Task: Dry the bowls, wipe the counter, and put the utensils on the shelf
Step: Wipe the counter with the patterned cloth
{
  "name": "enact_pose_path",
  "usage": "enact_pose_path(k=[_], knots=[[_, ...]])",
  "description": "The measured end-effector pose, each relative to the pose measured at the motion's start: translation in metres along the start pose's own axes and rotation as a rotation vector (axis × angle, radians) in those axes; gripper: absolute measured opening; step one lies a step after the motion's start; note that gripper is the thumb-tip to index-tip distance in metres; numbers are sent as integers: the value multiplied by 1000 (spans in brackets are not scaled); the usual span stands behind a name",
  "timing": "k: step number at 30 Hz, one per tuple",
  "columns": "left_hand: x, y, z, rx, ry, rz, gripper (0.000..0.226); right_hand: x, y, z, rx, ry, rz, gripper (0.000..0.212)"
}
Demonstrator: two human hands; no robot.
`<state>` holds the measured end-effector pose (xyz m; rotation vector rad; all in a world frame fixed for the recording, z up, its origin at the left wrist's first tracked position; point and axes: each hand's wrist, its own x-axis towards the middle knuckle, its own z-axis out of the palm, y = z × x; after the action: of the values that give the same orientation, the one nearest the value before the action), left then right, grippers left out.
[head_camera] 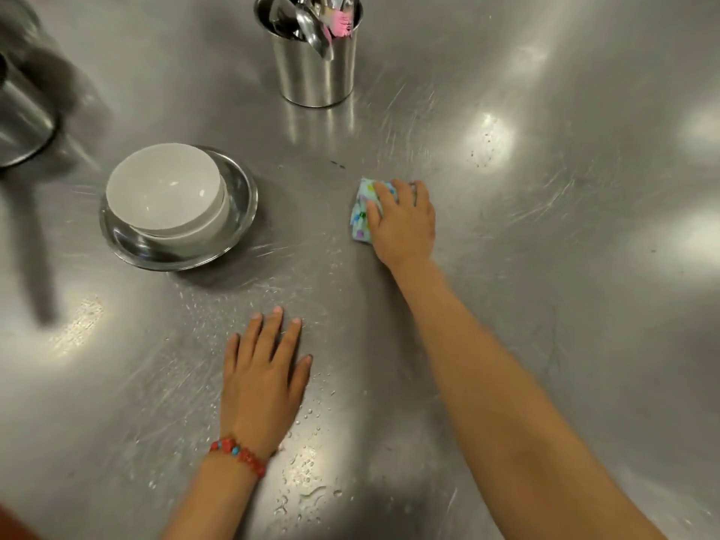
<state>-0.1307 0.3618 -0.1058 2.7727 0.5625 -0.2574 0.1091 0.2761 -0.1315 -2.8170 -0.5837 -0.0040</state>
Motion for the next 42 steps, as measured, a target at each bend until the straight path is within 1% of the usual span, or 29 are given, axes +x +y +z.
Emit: enact_pose_path(k=[2,5,7,10,12,15,17,20,23,25,27,29,32,34,37,38,40,42], knots=[[-1,-3,0,-3,-18,9,75,-18,-6,3,8,4,-11,43],[0,-7,-1,-7,-60,13,71,-76,-24,6,57,54,-97,42],[1,-10,-1,-1,-82,28,70,-93,-30,8,80,76,-132,40],[2,-15,-2,15,-78,57,69,-53,-30,8,85,89,-137,39],[2,-17,-3,8,-67,78,67,-2,-31,9,53,81,-69,41],[-3,-27,-3,-22,0,114,59,51,-37,16,17,55,12,43],[-5,-38,-7,-33,55,105,59,59,-40,16,0,64,14,42],[-11,-57,-17,-58,82,41,65,28,-49,15,-4,41,-33,43],[-14,-74,-26,-81,61,-12,71,-39,-75,21,73,13,-132,43],[-14,-85,-29,-62,33,-21,74,-71,-88,24,68,40,-166,42],[-15,-94,-30,-34,5,-11,76,-65,-91,23,39,16,-161,43],[-15,-100,-30,-2,-21,11,76,-34,-93,24,14,-10,-138,44],[-16,-105,-28,25,-10,44,73,3,-108,28,47,-15,-17,43],[-17,-107,-27,14,22,69,64,-1,-115,30,44,2,15,43],[-16,-111,-27,-2,94,125,45,-53,-128,32,22,28,-91,43],[-17,-114,-27,-12,108,143,43,-77,-135,35,19,39,-125,44],[-21,-121,-29,-33,95,165,44,-116,-148,38,8,38,-168,48],[-27,-131,-32,-31,65,169,50,-125,-150,37,-2,-7,-196,50]])
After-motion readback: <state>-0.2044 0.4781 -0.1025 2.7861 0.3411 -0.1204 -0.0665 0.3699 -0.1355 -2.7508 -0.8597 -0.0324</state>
